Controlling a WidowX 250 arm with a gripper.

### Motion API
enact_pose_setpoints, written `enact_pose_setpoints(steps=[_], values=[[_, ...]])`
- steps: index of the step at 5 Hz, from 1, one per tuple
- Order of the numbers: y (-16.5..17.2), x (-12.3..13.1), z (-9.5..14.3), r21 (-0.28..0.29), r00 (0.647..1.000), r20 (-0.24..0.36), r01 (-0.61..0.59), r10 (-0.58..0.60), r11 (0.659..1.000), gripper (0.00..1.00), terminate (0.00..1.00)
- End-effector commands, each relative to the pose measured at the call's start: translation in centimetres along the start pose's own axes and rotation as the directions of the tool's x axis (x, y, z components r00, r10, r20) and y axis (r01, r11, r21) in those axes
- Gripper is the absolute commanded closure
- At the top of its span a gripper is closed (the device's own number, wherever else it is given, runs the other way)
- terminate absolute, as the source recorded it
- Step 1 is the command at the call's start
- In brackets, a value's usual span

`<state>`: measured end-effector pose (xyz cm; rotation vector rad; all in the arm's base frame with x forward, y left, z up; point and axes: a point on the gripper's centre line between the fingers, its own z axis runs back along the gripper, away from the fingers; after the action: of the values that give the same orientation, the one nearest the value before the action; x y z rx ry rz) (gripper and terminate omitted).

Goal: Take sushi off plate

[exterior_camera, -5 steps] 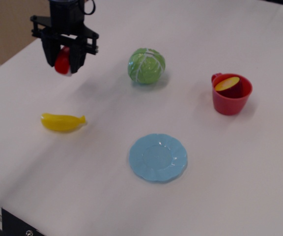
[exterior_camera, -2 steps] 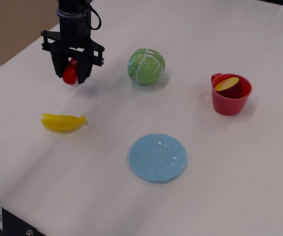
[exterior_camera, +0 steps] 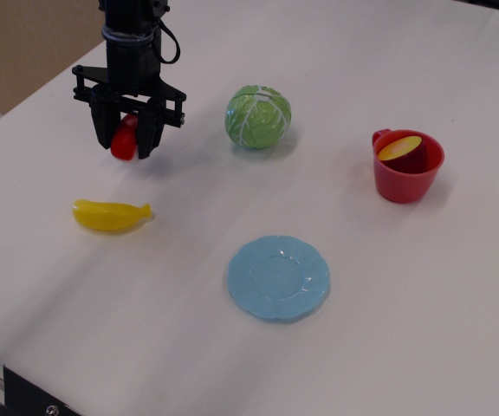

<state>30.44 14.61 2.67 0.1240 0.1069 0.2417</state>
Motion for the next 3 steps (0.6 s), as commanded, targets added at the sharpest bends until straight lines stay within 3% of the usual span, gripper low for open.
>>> enact_pose_setpoints(steps=[1, 2, 3], values=[[0.5, -1.6, 1.4, 0.002, 1.0, 0.018, 0.0, 0.0, 1.0, 0.0, 0.0], [0.6, -2.0, 2.3, 0.022, 0.999, 0.042, -0.021, 0.02, 1.0, 0.0, 0.0], [0.9, -2.4, 4.7, 0.047, 0.995, 0.09, -0.037, 0.032, 0.998, 0.0, 0.0]])
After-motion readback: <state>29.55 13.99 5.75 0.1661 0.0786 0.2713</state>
